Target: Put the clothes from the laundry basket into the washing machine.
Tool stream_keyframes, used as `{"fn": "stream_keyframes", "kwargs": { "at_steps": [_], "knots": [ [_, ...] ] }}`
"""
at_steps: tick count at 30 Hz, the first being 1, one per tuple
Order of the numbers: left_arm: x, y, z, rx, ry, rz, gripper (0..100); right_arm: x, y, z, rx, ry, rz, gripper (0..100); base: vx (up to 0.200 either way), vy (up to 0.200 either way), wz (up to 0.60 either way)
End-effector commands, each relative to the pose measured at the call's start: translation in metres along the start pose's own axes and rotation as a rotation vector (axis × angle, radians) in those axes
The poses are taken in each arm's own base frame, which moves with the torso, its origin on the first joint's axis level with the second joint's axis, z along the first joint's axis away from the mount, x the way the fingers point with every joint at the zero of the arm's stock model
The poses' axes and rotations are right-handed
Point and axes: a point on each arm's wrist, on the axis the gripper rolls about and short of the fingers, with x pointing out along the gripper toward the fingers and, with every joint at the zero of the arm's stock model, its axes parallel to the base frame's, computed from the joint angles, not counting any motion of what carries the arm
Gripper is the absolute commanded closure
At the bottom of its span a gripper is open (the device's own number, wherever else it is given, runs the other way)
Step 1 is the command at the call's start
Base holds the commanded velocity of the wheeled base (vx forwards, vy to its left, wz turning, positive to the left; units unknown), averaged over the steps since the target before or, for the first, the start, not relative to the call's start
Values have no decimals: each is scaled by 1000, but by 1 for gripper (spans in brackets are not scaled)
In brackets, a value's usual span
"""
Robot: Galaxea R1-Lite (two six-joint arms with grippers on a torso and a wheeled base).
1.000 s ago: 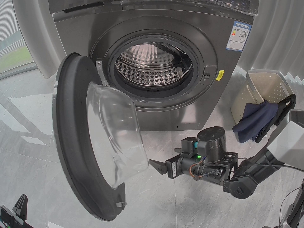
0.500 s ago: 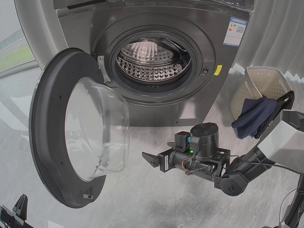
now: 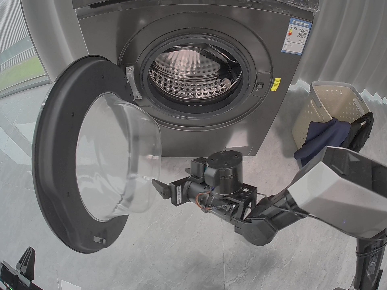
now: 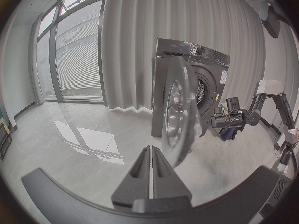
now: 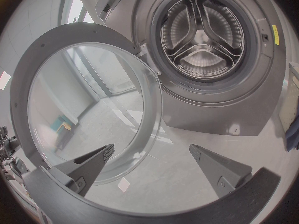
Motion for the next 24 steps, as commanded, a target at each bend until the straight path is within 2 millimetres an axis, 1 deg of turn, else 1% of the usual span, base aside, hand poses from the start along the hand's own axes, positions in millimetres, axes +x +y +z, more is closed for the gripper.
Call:
{"fn": "stream_keyframes", "kwargs": {
  "at_steps": [1, 4, 8, 11, 13, 16, 17, 24],
  "knots": [
    [0, 0, -5, -1, 4, 0, 100, 15, 5, -11, 4, -10, 11, 0, 0, 0, 0],
    [0, 0, -5, 1, 4, 0, 100, 15, 0, -7, 5, -21, 2, 0, 0, 0, 0],
    [0, 0, -5, 2, 4, 0, 100, 16, 0, -9, 5, -19, 5, 0, 0, 0, 0],
    [0, 0, -5, 1, 4, 0, 100, 22, 8, -4, 3, -44, 26, 0, 0, 0, 0],
    [0, 0, -4, 2, 2, 0, 100, 31, 14, -8, 2, -52, 39, 0, 0, 0, 0],
    [0, 0, -5, 1, 4, 0, 100, 41, 22, -6, 3, -77, 56, 0, 0, 0, 0],
    [0, 0, -5, 1, 4, 0, 100, 48, 27, -5, 2, -93, 68, 0, 0, 0, 0],
    [0, 0, -5, 1, 4, 0, 100, 73, 40, -12, 6, -130, 94, 0, 0, 0, 0]
  ]
}}
